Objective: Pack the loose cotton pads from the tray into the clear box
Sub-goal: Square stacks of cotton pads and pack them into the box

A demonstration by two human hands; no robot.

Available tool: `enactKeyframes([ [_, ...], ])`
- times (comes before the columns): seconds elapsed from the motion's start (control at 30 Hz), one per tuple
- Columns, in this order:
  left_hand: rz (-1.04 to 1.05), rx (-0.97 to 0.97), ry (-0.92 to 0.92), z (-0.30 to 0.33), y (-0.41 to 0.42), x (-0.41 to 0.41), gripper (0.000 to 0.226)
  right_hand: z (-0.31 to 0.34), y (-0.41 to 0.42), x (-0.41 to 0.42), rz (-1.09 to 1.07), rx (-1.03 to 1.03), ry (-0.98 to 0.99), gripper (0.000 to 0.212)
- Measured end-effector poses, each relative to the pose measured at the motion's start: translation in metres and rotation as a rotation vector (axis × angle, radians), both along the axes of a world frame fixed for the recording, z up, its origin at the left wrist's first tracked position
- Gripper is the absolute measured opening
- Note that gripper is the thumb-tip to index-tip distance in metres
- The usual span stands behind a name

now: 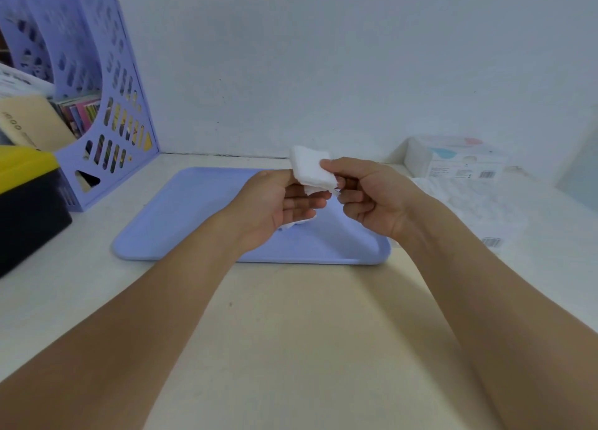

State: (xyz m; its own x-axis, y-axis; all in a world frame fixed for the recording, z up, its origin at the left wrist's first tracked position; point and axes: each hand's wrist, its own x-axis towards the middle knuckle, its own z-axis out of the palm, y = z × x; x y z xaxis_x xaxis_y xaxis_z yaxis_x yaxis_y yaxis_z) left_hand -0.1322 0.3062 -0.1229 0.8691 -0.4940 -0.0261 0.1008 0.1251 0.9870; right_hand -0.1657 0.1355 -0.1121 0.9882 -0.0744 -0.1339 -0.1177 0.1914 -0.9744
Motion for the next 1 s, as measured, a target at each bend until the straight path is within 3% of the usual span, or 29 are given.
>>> enactKeyframes([
  [0.33, -0.029, -0.096, 0.032, -0.0015, 0.0014, 0.0018, 0.027, 0.0001, -0.0003, -0.001, -0.065, -0.013, 0.006, 0.02],
  [1.0, -0.046, -0.091, 0.035, -0.0012, 0.0013, 0.0039, 0.027, 0.0023, -0.0002, -0.0039, -0.054, -0.036, 0.028, 0.016],
])
